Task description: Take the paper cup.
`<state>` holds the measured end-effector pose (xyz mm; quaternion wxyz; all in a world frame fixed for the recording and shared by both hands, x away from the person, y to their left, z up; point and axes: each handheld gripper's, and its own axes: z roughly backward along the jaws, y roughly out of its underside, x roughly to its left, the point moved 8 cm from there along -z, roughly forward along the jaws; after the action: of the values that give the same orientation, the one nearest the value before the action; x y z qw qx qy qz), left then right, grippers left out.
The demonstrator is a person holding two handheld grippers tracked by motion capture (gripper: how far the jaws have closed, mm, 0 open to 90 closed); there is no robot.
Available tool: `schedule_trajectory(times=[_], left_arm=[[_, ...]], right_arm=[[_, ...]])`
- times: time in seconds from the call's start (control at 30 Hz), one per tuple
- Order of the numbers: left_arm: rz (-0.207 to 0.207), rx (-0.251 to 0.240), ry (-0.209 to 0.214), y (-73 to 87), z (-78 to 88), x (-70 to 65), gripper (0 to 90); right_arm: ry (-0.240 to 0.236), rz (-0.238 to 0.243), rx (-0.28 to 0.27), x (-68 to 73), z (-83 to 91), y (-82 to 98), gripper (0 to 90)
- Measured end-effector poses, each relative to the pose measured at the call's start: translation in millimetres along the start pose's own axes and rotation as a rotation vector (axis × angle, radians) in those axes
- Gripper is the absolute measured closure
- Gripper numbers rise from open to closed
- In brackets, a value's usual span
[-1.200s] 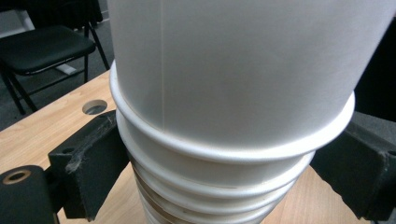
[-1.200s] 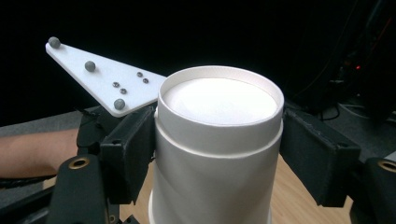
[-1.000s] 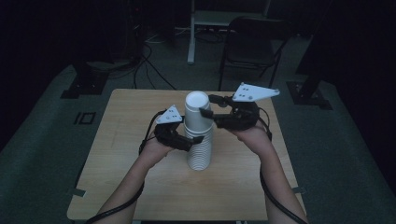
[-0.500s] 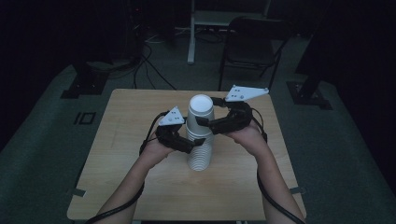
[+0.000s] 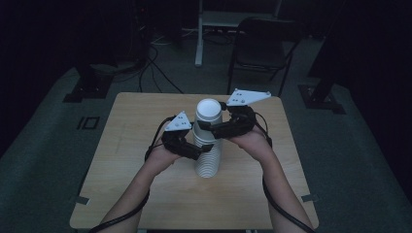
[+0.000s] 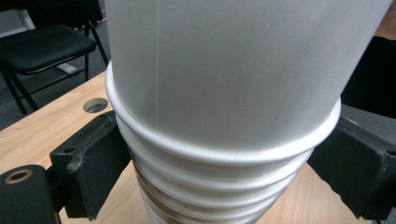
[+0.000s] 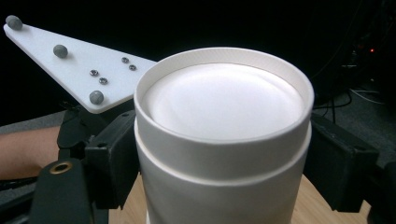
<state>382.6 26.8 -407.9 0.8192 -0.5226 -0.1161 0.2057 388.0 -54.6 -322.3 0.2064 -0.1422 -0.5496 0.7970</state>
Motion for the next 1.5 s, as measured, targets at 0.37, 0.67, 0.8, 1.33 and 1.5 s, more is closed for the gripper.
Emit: schedule_trajectory(times=[0.37, 0.67, 0.8, 1.33, 1.5], left_arm=[[0.001, 0.002, 0.001, -0.2, -0.1, -0.1, 8.5], [0.002, 0.008, 0.003, 0.4, 0.0, 0.6, 8.5], [-0.001, 0.008, 0.005, 0.7, 0.3, 0.6, 8.6], [0.001, 0.004, 0.004, 0.7, 0.3, 0.3, 8.7], [0.000, 0.004, 0.005, 0.7, 0.3, 0.4, 8.7]], right_arm=[[0.006, 0.004, -0.017, 1.7, 9.1, -13.1, 20.9], [0.021, 0.014, -0.020, 2.2, 12.6, -23.8, 21.1], [0.028, 0.015, -0.028, 2.0, 14.9, -31.4, 21.1], [0.064, 0.027, -0.094, 0.8, 36.4, -64.9, 21.1], [0.075, 0.032, -0.100, -0.3, 44.1, -67.1, 21.2]])
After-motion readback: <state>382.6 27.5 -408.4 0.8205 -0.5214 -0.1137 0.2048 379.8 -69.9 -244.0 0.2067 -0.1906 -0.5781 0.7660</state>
